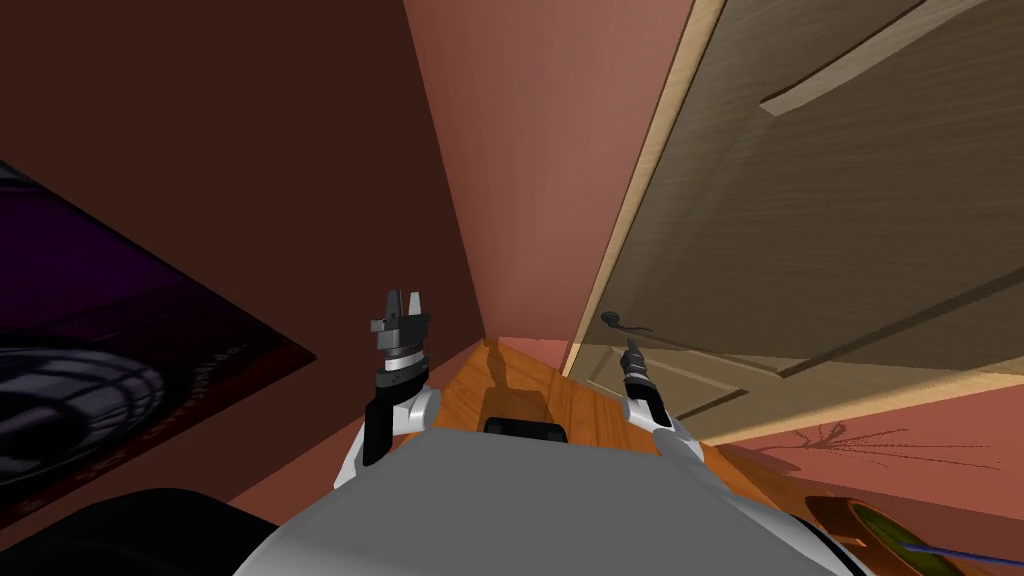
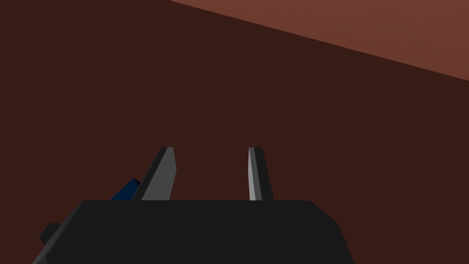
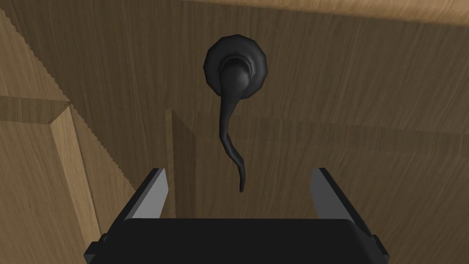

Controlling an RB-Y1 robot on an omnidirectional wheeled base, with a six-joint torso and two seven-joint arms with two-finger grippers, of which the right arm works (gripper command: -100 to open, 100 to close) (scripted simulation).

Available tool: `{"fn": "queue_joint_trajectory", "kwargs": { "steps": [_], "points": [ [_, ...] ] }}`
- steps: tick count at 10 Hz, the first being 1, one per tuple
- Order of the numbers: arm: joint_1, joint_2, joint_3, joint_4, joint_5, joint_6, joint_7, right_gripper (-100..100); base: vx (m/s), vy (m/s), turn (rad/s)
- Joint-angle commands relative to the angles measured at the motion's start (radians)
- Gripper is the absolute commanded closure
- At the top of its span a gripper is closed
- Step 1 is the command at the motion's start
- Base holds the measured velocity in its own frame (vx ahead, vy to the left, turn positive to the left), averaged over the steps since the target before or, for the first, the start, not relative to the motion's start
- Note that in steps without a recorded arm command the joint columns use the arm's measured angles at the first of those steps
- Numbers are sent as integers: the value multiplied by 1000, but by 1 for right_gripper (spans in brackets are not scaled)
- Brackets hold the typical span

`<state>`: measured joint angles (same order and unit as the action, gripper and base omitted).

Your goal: Pull the door open

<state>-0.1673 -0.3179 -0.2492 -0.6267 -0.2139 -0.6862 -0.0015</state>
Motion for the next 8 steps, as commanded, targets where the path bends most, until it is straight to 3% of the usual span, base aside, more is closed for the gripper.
{"fn": "queue_joint_trajectory", "kwargs": {
  "steps": [1, 5, 8],
  "points": [
    [2, -2, -3, 2, -2, -2, -1, -100, 96, -61, 28],
    [8, -7, -11, 8, -7, -7, -2, -100, 180, -60, 39],
    [13, -12, -19, 13, -11, -11, -4, -100, 167, -115, 48]
  ]
}}
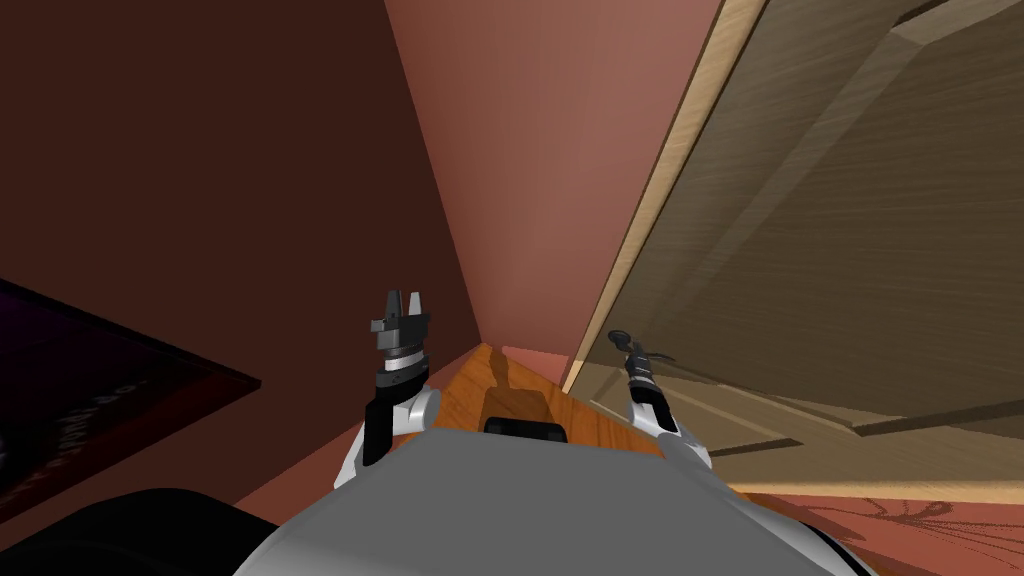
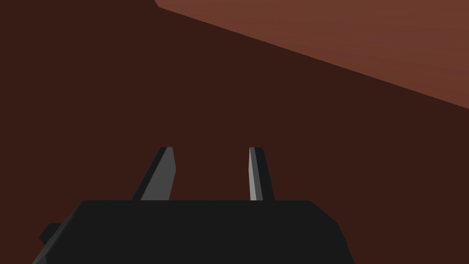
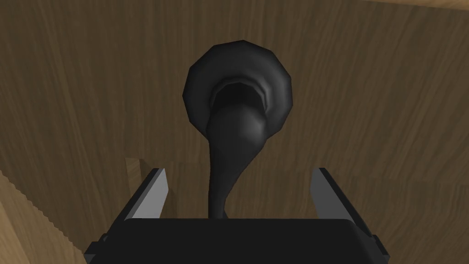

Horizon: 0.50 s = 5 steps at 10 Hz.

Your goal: Pull the door open

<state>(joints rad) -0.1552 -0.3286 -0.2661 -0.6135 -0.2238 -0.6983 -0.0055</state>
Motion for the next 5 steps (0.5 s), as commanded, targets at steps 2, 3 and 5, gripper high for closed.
{"fn": "queue_joint_trajectory", "kwargs": {
  "steps": [2, 3, 5],
  "points": [
    [-1, -2, -2, 5, -1, -2, -1, -100, 126, -56, 17],
    [-1, -2, -2, 5, -1, -2, -1, 100, -12, 3, -5],
    [-1, -2, -2, 5, -1, -2, -1, 100, -27, 12, -5]
  ]
}}
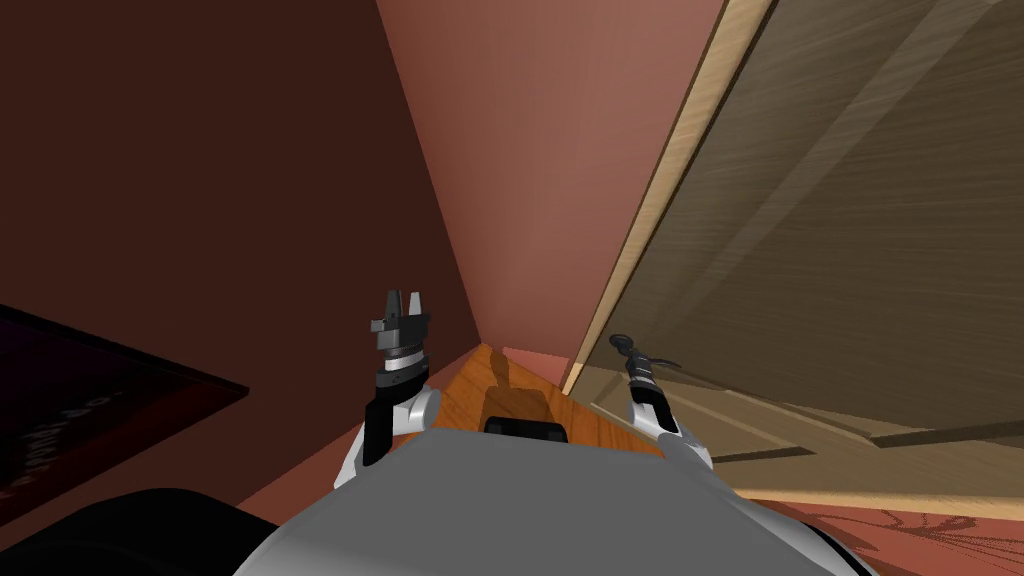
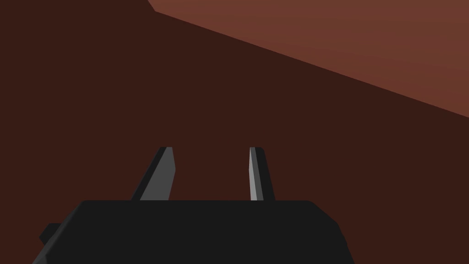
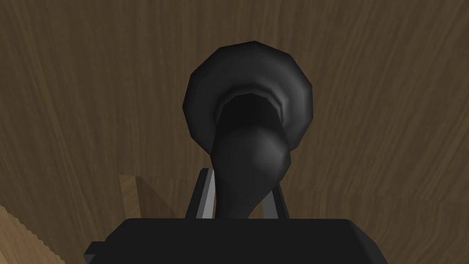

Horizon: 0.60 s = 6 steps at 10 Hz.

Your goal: Pull the door open

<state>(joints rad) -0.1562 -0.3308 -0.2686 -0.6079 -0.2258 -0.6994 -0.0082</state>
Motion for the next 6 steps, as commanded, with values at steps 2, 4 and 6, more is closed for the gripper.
{"fn": "queue_joint_trajectory", "kwargs": {
  "steps": [2, 4, 6],
  "points": [
    [0, 0, 1, -1, 1, -1, 2, 100, -11, 3, 2],
    [3, -3, 13, 0, 7, -1, -11, 100, -65, -4, 39],
    [5, -8, 26, -2, 14, -3, -24, 100, -192, -42, 87]
  ]
}}
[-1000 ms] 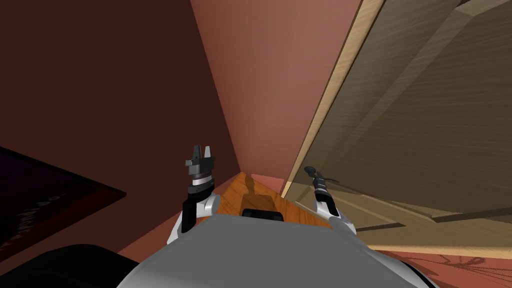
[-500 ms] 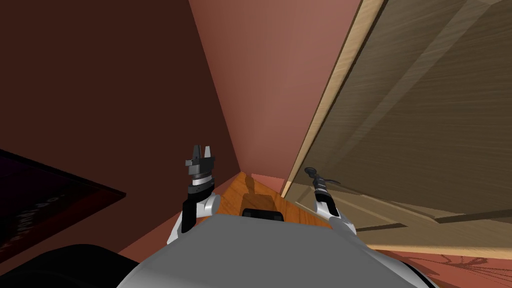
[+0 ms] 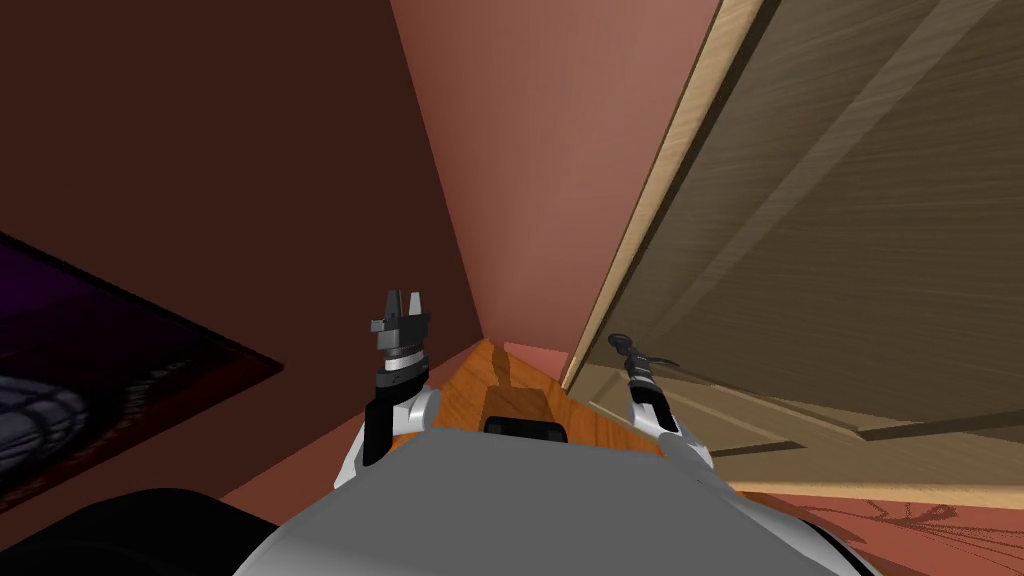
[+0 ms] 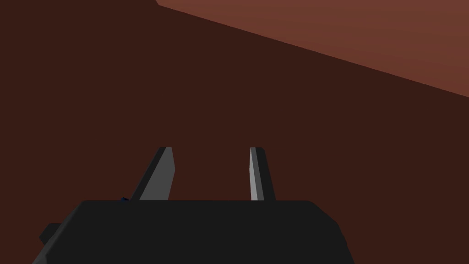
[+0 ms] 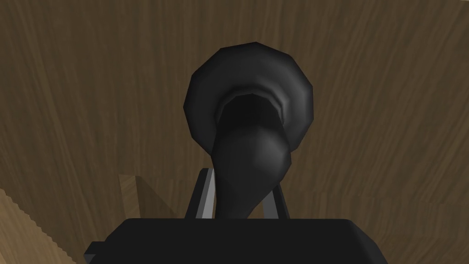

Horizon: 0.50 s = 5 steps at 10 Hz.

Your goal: Pull the door open

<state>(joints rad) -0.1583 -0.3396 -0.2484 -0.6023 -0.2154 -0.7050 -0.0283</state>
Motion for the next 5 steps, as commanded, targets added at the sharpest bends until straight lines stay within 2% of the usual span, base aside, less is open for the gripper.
{"fn": "queue_joint_trajectory", "kwargs": {
  "steps": [1, 5],
  "points": [
    [8, -3, 16, -9, 9, 1, -14, 100, -221, -44, 104],
    [15, -20, 65, -16, 34, -7, -62, 100, -219, -34, 122]
  ]
}}
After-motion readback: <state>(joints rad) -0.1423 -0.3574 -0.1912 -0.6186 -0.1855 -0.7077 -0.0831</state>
